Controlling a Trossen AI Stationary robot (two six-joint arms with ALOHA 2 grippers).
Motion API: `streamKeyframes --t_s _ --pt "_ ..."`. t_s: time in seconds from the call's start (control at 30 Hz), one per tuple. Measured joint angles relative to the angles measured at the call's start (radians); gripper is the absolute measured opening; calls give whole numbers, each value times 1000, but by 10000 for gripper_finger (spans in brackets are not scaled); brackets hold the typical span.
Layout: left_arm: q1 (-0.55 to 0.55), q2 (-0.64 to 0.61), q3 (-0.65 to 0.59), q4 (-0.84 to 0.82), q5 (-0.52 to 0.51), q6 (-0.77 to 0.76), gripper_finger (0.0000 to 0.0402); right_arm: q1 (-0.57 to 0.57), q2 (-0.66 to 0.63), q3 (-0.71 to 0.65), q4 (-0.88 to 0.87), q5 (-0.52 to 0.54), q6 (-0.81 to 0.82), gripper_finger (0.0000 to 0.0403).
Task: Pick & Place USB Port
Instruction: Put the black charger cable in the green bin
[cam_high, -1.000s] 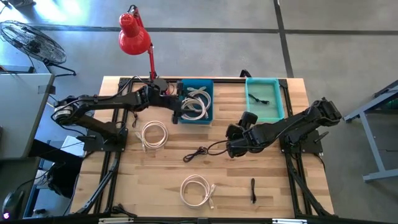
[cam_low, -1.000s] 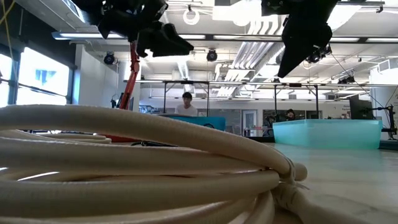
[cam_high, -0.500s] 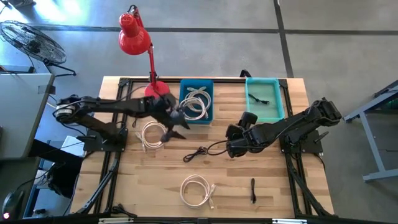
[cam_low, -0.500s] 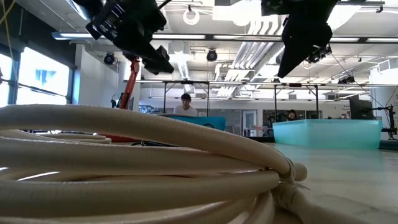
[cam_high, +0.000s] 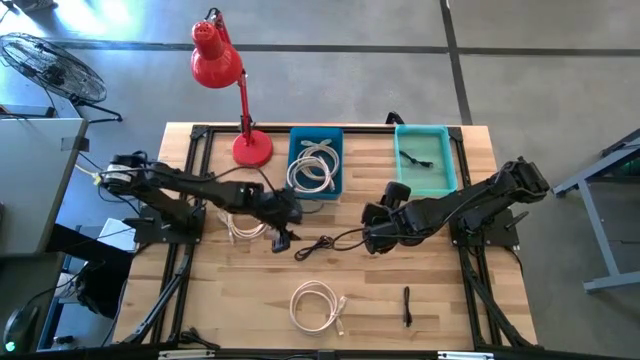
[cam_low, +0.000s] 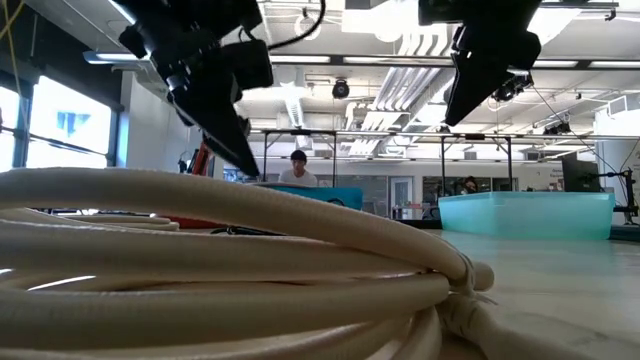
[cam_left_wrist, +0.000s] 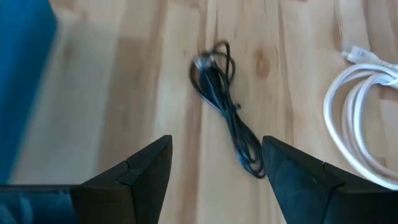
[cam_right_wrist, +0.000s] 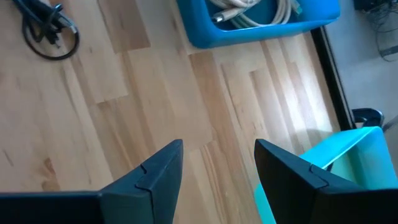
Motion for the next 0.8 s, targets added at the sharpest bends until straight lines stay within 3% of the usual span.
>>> streamKeyframes --t_s 0.27,0.8 --pt "-41 110 0 84 37 -152 245 0 0 0 1 -40 -41 192" --pt "-39 274 3 208 113 -178 245 52 0 0 11 -87 -52 192"
